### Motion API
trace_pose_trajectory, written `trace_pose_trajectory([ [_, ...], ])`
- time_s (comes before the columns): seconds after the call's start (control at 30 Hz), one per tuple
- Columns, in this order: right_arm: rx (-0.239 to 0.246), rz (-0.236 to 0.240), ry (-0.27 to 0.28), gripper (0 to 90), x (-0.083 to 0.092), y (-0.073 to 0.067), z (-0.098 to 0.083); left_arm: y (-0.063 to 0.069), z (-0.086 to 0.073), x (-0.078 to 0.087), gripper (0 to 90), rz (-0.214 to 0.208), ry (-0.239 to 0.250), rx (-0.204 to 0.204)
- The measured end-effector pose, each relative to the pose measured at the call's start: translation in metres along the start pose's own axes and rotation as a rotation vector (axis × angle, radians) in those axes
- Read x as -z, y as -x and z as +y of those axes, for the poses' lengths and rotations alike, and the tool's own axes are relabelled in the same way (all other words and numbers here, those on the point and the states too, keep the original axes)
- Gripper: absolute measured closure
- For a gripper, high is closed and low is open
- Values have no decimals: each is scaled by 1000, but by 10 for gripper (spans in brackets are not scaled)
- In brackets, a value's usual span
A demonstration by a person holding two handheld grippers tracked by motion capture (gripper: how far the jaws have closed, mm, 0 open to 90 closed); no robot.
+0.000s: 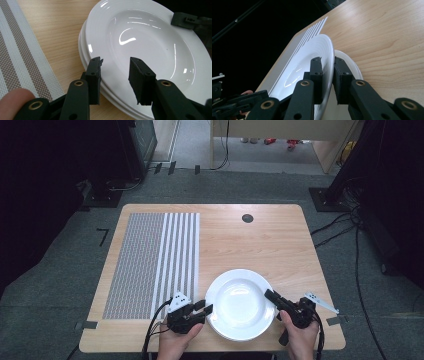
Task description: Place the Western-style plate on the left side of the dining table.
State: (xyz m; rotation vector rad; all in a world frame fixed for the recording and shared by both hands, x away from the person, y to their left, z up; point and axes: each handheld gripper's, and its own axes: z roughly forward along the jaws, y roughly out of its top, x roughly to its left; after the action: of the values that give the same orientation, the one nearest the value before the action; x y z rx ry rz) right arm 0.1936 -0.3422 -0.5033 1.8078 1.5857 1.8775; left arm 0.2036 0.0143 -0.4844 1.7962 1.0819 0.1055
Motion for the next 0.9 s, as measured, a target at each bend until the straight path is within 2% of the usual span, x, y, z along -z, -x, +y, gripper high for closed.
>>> trace_pose_trajectory([
  [0.47, -54, -3, -37, 797, 1, 1, 2, 2, -2, -2, 643, 17, -2, -8],
  [0.6, -37, -20, -34, 802, 0, 1, 1, 2, -2, -2, 644, 9, -1, -6],
  [0.9, 44, 37, 12, 807, 1, 0, 1, 1, 0, 0, 625, -6, 20, 7],
])
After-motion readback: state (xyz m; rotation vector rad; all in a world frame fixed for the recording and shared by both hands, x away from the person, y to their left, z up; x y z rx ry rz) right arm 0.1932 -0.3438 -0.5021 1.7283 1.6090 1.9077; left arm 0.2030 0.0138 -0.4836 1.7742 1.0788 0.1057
